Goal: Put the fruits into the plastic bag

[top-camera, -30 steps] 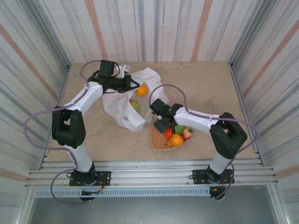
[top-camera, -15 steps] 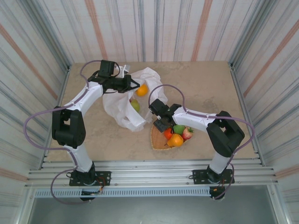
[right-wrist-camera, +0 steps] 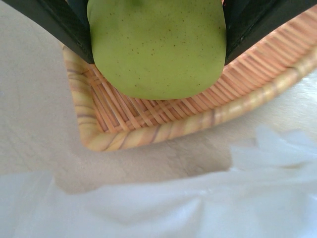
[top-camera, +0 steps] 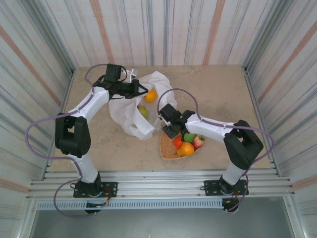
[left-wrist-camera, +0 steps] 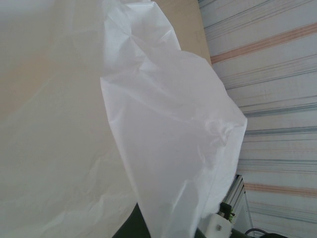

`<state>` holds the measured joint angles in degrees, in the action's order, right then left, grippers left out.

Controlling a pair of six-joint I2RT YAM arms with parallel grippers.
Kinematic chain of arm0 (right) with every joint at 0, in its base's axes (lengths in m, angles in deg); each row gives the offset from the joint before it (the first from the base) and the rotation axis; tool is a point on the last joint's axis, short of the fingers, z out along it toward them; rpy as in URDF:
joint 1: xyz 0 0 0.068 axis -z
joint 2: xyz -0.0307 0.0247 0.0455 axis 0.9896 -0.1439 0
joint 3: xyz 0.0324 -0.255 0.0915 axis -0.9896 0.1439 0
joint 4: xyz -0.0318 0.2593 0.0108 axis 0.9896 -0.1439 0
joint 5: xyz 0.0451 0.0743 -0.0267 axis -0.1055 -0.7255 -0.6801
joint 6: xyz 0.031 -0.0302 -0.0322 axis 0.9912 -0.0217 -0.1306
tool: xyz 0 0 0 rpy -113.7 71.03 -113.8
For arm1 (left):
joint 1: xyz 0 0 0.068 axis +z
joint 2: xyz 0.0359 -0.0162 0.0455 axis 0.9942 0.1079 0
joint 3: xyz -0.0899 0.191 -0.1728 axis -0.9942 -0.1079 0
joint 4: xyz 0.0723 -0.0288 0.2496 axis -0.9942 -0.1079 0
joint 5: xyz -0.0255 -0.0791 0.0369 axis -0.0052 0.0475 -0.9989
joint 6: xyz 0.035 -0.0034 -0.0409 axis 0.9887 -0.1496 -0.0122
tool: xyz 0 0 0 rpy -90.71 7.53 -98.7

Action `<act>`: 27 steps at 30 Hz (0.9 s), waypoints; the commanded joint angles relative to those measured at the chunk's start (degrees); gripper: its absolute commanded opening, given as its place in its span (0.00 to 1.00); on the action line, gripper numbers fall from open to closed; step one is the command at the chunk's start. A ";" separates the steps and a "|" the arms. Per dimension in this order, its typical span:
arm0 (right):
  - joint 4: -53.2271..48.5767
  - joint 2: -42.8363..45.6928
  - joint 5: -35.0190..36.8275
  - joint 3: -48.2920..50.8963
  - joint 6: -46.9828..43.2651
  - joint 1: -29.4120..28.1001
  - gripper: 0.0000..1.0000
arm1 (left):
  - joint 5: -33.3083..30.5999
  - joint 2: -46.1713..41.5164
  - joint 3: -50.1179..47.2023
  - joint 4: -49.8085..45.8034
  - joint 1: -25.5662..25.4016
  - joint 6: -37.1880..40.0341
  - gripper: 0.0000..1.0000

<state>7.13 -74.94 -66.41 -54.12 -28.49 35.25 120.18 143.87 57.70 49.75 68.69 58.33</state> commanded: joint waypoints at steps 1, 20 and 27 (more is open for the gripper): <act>3.41 5.53 -3.74 0.73 -1.42 -0.44 0.57 | 0.85 0.78 1.12 -0.43 -0.44 0.68 0.00; 23.34 10.63 -10.64 1.37 0.83 -2.36 0.55 | 1.50 0.34 1.23 -0.25 -0.73 -0.03 0.00; 26.63 0.87 -5.01 -4.16 2.40 -1.98 0.55 | 1.59 0.11 1.21 -0.17 -1.16 -0.07 0.00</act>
<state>30.89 -71.49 -74.76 -55.47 -27.81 33.32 120.25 143.87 57.70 49.77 67.93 58.29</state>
